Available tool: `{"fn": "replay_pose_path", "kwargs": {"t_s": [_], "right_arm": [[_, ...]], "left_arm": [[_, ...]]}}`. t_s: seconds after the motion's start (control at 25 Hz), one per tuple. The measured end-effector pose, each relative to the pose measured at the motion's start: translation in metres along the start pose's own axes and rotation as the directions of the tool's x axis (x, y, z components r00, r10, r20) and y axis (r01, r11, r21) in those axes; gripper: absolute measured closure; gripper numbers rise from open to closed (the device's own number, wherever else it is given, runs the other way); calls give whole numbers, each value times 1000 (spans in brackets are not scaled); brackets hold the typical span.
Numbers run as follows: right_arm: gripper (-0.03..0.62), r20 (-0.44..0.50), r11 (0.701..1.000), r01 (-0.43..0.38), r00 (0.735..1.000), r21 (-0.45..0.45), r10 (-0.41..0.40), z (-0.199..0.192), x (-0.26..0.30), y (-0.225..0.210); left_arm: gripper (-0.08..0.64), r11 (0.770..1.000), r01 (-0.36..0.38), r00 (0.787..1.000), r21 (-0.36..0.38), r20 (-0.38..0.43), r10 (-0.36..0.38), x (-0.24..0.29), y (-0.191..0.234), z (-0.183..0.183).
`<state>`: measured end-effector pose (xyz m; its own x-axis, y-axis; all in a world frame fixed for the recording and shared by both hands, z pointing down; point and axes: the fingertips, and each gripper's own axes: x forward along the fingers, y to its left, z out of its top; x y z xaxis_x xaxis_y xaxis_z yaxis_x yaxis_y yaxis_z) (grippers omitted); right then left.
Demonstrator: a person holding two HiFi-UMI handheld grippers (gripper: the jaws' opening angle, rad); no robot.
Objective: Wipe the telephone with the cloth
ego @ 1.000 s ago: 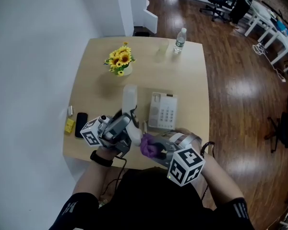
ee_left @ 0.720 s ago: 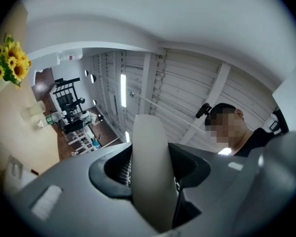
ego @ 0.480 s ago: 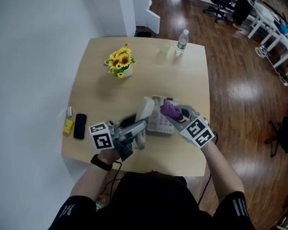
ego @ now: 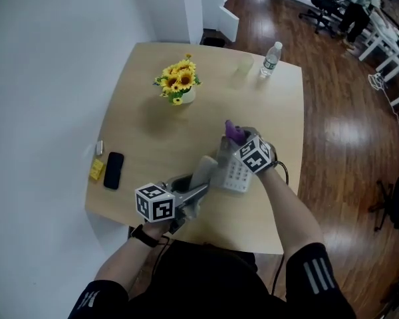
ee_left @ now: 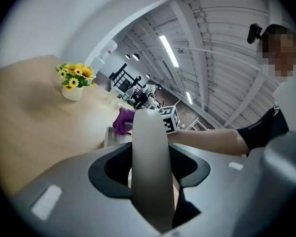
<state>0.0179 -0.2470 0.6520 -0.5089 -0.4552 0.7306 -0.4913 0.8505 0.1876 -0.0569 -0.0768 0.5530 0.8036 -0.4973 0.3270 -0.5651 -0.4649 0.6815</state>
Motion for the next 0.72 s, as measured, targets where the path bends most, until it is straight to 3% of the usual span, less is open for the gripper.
{"fn": "replay_pose_path", "kwargs": {"t_s": [0.28, 0.56, 0.72], "right_arm": [[459, -203, 965, -152, 973, -215, 108, -24, 39, 64], [460, -206, 947, -181, 970, -265, 128, -55, 27, 122], [460, -225, 916, -229, 961, -328, 160, -74, 21, 170]], "left_arm": [[345, 999, -41, 999, -36, -1, 41, -20, 20, -9], [345, 998, -48, 999, -32, 7, 48, -26, 27, -7], [345, 999, -43, 999, -30, 7, 43, -23, 28, -6]]}}
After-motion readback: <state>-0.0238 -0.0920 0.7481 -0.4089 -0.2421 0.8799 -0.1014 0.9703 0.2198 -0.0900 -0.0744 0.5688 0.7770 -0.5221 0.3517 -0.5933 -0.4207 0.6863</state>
